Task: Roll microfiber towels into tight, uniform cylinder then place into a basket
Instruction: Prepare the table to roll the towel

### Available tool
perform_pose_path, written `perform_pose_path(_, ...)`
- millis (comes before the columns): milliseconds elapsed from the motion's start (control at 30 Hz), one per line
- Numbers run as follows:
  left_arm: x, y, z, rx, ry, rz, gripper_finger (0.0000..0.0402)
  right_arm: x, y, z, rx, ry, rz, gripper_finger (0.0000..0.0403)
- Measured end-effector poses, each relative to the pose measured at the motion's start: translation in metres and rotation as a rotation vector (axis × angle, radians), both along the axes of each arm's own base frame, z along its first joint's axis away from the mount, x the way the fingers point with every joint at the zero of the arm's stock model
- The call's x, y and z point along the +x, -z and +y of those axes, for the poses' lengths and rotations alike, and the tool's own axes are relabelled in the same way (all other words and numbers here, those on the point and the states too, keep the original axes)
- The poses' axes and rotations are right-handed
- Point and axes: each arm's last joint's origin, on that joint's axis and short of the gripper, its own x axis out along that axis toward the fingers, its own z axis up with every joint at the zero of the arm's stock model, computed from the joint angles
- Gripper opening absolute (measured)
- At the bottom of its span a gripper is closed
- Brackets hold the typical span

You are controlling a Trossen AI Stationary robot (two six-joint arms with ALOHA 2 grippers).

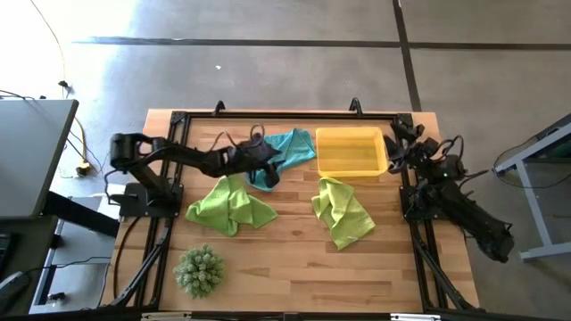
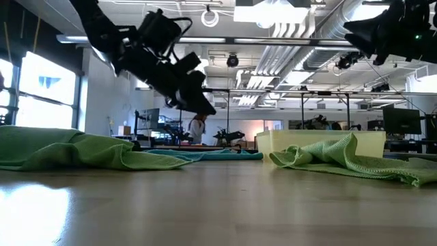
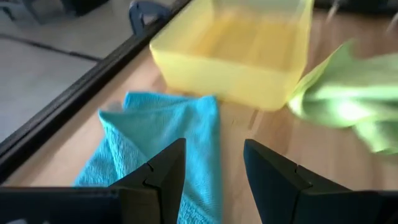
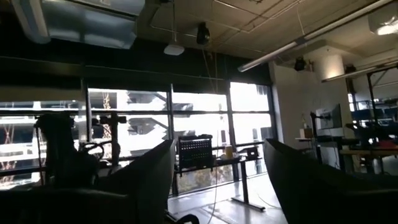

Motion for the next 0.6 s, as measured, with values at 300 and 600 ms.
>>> perform_pose_path(300, -0.002, 0.035, 0.011, -0.105, -0.174, 0.195, 0.0152, 0.002, -0.005, 0.007, -0.022, -0.066, -0.044, 0.024)
perform_pose_path(600, -0.019, 0.05, 0.012, -0.265, -0.313, 0.326, 0.0152, 0.004, -0.019, 0.011, -0.103, -0.071, -0.018, 0.024)
